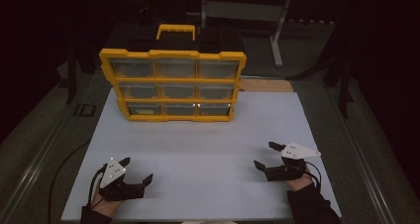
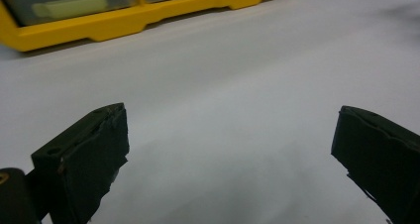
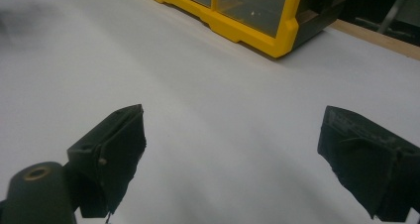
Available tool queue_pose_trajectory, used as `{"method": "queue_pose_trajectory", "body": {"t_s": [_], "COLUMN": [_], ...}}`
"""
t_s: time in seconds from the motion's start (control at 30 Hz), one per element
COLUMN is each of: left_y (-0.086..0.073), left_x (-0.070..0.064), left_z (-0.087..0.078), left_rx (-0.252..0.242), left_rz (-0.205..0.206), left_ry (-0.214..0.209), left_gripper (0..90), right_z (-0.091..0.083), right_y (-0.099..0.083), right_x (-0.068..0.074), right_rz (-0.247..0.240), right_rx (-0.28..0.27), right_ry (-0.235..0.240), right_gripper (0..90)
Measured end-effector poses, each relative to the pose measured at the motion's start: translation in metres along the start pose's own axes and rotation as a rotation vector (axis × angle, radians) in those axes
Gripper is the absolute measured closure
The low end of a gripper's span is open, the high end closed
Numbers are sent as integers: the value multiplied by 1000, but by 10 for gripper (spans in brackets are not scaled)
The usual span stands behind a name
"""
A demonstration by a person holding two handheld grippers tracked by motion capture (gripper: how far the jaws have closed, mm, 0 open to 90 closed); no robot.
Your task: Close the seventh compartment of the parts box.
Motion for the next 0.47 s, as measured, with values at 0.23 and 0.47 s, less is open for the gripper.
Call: {"method": "queue_pose_trajectory", "body": {"t_s": [0.23, 0.47], "left_y": [-1, -2], "left_x": [1, 2], "left_z": [1, 1], "left_rx": [-8, -30], "left_rz": [-10, -29], "left_ry": [71, 107], "left_gripper": [15, 15], "right_z": [1, 2], "right_y": [-1, -2], "right_x": [0, 0], "right_rz": [-2, -6], "right_rx": [6, 9], "right_ry": [0, 0], "right_gripper": [111, 112]}}
Point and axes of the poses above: each handheld gripper's, and its own axes: z roughly forward along the jaws, y roughly out of its top, x roughly to its left, the point moved 2 cm from there along z, roughly forward along the jaws, and after that the axes turned 10 degrees about y, right-handed, at the moved point
